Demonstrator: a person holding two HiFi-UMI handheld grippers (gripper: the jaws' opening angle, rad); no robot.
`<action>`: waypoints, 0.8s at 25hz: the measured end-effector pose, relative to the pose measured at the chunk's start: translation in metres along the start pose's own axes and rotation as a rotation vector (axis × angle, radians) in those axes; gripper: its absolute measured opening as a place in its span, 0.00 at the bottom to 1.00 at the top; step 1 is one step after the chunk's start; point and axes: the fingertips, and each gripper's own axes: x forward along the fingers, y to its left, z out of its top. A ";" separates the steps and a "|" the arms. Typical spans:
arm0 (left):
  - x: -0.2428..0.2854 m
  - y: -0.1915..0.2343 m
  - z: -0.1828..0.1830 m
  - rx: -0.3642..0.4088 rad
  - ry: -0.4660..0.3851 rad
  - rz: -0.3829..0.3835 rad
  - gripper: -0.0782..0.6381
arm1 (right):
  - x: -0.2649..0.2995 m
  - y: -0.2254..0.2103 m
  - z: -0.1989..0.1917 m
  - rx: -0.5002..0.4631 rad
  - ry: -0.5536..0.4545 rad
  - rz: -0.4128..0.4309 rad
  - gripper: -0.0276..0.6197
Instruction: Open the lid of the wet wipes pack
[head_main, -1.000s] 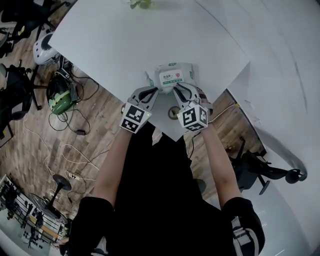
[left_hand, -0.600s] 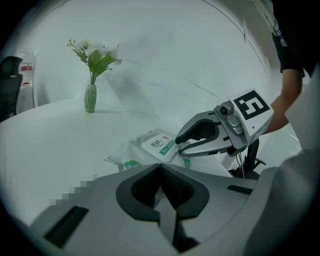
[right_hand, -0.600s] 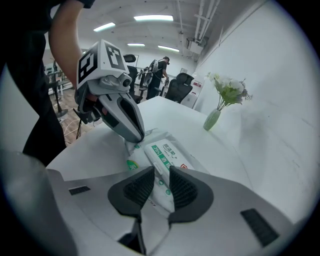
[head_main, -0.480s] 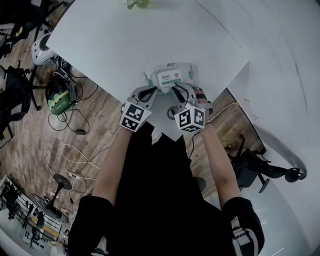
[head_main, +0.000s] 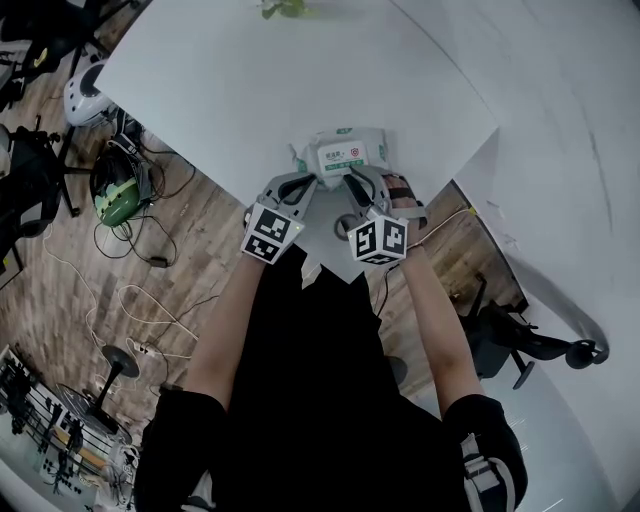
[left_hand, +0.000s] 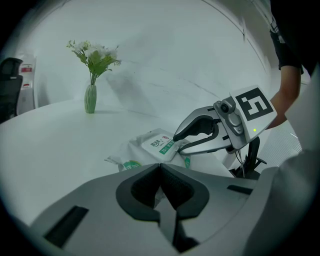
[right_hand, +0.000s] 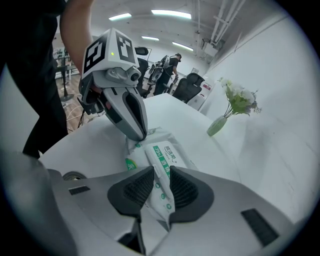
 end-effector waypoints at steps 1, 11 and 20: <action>0.000 0.000 0.000 0.000 0.000 0.000 0.14 | 0.000 0.000 0.001 -0.011 0.002 -0.003 0.22; 0.001 0.001 -0.001 -0.001 -0.006 0.000 0.14 | 0.005 0.012 0.000 -0.351 0.058 -0.006 0.13; 0.001 0.001 -0.002 -0.009 -0.008 0.008 0.14 | 0.008 0.015 -0.001 -0.452 0.055 0.021 0.12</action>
